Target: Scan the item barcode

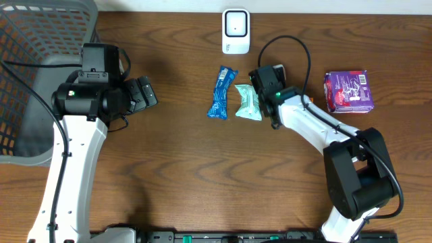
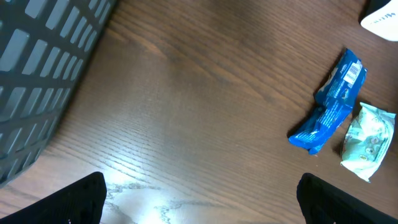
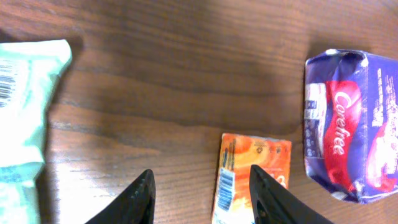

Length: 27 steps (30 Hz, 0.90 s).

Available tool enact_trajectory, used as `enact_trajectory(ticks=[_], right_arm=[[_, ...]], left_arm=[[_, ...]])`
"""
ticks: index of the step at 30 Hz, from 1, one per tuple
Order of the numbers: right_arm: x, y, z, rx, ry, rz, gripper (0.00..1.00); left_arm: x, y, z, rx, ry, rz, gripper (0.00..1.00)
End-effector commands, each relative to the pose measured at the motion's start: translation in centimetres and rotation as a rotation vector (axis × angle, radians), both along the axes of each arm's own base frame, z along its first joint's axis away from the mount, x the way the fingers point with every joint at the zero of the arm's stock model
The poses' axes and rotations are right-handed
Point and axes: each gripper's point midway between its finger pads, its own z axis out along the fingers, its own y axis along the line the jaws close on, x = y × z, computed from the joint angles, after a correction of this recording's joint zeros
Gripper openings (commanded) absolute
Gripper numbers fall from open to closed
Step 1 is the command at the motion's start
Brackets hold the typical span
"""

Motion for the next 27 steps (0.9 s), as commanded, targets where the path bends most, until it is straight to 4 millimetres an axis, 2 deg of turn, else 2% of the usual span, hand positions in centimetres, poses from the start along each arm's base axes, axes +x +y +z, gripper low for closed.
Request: enact_trajectory(ticks=[1,3,5,10,12,16,22,27], right_arm=[[1.4,0.1,2.1,0.041,-0.017,-0.020,0.46],[1.7,-0.9,3.2,0.050,0.004,-0.042,0.47],[1.5,-1.6,3.4,0.093,0.048,-0.057,0.47],[-1.2,-2.8,1.2,0.271,0.238,-0.092,0.44],[-2.5,-3.8,0.3,0.320,0.301,-0.128,0.42],[-3.8,-6.0,-1.3,0.342,0.347,-0.189,0.41],[-3.8,-8.2,-2.5,0.354,0.325,-0.238,0.39],[-3.4,-7.6,-3.4,0.427,0.308,-0.214,0.38]], left_arm=[[0.1,0.3,0.1,0.009,-0.001,0.012,0.98],[0.1,0.3,0.1,0.009,-0.001,0.012,0.98],[0.1,0.3,0.1,0.009,-0.001,0.012,0.98],[0.1,0.3,0.1,0.009,-0.001,0.012,0.98],[0.1,0.3,0.1,0.009,-0.001,0.012,0.98],[0.1,0.3,0.1,0.009,-0.001,0.012,0.98],[0.1,0.3,0.1,0.009,-0.001,0.012,0.98],[0.1,0.3,0.1,0.009,-0.001,0.012,0.98]])
